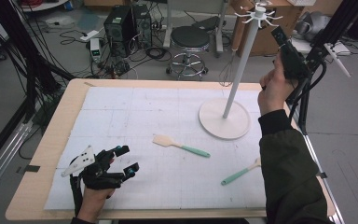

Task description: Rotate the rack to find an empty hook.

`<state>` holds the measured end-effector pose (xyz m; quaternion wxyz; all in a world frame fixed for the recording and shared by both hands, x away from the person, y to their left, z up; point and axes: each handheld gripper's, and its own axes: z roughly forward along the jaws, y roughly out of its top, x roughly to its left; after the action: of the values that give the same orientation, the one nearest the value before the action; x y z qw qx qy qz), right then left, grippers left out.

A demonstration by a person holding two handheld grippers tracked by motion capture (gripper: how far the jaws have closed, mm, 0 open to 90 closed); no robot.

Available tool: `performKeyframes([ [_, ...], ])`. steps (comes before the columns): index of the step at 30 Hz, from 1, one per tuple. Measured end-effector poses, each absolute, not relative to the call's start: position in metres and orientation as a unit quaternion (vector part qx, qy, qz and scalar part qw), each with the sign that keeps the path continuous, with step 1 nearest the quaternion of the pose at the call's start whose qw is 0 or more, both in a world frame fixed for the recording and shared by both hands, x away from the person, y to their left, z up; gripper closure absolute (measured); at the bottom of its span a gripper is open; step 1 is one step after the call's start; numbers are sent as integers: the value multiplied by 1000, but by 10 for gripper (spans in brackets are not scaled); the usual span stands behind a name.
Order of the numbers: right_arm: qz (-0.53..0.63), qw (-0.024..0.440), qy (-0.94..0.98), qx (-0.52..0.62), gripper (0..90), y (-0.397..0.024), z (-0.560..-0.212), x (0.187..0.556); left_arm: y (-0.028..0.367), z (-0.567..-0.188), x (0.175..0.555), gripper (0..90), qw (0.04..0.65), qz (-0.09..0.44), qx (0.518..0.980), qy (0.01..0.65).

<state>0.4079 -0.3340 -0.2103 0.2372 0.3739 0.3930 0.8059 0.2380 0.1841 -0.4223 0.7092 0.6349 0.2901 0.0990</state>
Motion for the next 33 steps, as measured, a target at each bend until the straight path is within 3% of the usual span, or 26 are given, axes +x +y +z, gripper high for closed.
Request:
performKeyframes([
  [18, 794, 257, 394, 385, 900, -306, -200, 399, 185, -419, 235, 192, 717, 97, 629, 285],
  [33, 795, 246, 397, 388, 900, -289, -199, 403, 184, -419, 235, 193, 719, 95, 629, 282],
])
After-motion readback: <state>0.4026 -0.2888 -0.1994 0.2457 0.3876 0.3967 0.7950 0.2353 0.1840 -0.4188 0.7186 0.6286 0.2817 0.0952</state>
